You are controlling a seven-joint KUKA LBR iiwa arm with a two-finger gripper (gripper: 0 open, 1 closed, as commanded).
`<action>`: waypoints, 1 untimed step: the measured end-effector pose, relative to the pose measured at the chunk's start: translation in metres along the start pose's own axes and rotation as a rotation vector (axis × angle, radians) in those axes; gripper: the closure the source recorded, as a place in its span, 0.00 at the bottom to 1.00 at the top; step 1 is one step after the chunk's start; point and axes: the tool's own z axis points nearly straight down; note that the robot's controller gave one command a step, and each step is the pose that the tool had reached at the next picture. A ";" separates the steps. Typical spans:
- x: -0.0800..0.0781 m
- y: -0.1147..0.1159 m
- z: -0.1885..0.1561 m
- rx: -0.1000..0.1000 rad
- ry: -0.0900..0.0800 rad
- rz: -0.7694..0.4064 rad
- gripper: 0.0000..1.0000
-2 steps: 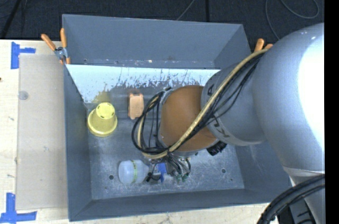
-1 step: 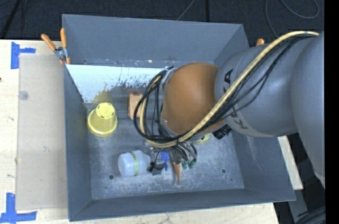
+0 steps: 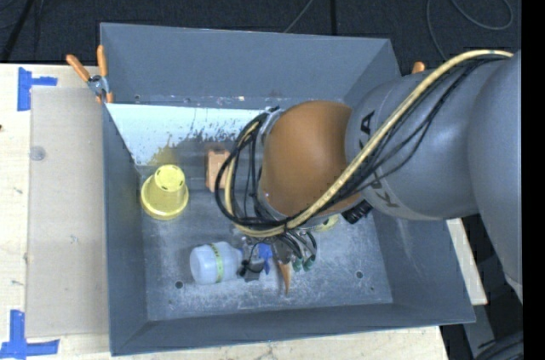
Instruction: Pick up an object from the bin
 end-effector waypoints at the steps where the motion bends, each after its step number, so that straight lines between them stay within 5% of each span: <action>1: 0.010 -0.002 0.014 0.000 -0.001 -0.048 1.00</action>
Offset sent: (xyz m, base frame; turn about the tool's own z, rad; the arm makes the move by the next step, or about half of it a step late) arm -0.0039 0.0112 0.2164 -0.0644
